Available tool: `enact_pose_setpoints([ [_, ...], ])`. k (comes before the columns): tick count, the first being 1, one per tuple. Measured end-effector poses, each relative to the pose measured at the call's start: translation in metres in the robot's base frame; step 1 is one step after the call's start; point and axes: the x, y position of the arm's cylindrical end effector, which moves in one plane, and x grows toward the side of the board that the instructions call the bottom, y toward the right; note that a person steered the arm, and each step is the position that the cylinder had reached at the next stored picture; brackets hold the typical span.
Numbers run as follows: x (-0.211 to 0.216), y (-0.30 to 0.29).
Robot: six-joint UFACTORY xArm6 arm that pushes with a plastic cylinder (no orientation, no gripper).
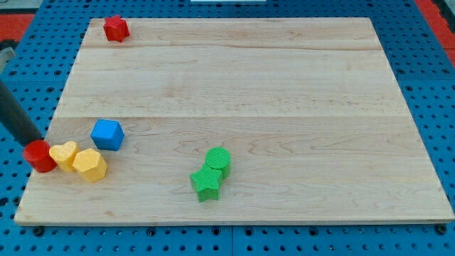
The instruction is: Place the yellow hexagon towards the bottom right corner
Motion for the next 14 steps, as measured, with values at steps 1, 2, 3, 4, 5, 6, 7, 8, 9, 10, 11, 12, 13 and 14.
enact_pose_setpoints([
  [1, 0.009, 0.0],
  [2, 0.083, 0.006],
  [3, 0.123, 0.011],
  [4, 0.097, 0.033],
  [5, 0.047, 0.006],
  [6, 0.044, 0.059],
  [7, 0.034, 0.101],
  [8, 0.063, 0.072],
  [9, 0.071, 0.127],
  [10, 0.017, 0.192],
  [11, -0.03, 0.216],
  [12, -0.067, 0.188],
  [13, -0.077, 0.26],
  [14, -0.069, 0.343],
])
